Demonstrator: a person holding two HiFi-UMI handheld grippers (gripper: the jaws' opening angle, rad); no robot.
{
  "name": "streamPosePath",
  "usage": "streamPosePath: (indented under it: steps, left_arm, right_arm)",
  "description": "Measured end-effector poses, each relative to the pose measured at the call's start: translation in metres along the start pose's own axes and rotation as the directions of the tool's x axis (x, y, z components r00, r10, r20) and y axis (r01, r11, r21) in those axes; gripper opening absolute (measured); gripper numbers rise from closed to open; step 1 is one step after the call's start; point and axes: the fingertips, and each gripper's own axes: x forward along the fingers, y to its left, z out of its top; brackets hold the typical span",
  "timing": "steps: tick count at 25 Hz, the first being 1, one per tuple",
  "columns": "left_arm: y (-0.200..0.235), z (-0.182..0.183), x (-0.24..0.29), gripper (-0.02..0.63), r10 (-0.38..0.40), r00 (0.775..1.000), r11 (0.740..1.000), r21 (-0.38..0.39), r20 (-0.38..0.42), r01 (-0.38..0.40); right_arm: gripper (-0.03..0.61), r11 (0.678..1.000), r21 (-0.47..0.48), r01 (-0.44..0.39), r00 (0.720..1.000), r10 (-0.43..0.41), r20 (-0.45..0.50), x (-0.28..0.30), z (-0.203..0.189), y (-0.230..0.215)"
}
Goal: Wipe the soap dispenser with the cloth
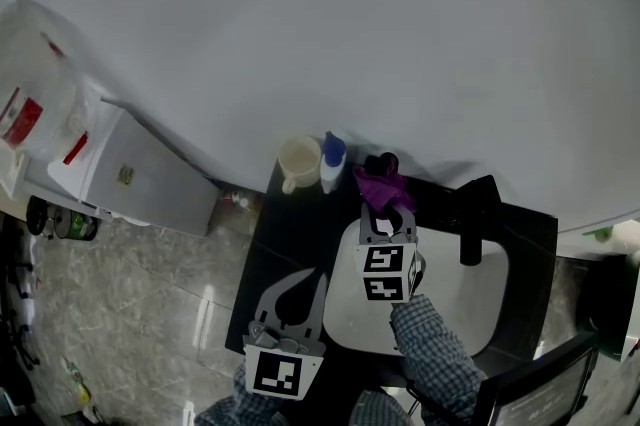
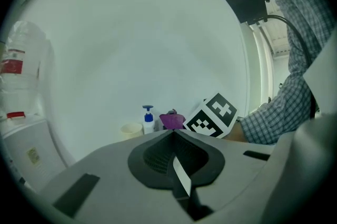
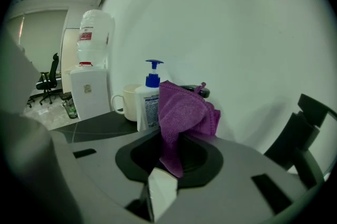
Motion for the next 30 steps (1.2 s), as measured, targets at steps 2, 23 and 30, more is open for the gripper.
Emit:
streamPosePath:
  steps: [2, 23, 30]
  left_arm:
    - [0.0, -0.002, -0.002, 0.002, 0.001, 1.0, 1.0, -0.004, -0.002, -0.001]
    - [0.003, 0.021, -0.012, 0.002, -0.002, 0.998, 1.0, 0.021, 0.057, 0.0]
    - [0.01, 0.023, -0.016, 0.002, 0.012, 0.998, 1.0, 0.008, 0.064, -0.012]
  right_arm:
    - [0.08, 1.0, -0.005, -0.006, 1.0, 0.006, -0.008, 0.001, -0.003, 0.004]
    - [0.08, 0.996, 0.087, 0.038, 0.999, -0.04, 0.029, -0.066, 0.047, -0.029]
    - [0.08, 0.995, 0.042, 0.092, 0.993, -0.095, 0.064, -0.041, 0.095, -0.042]
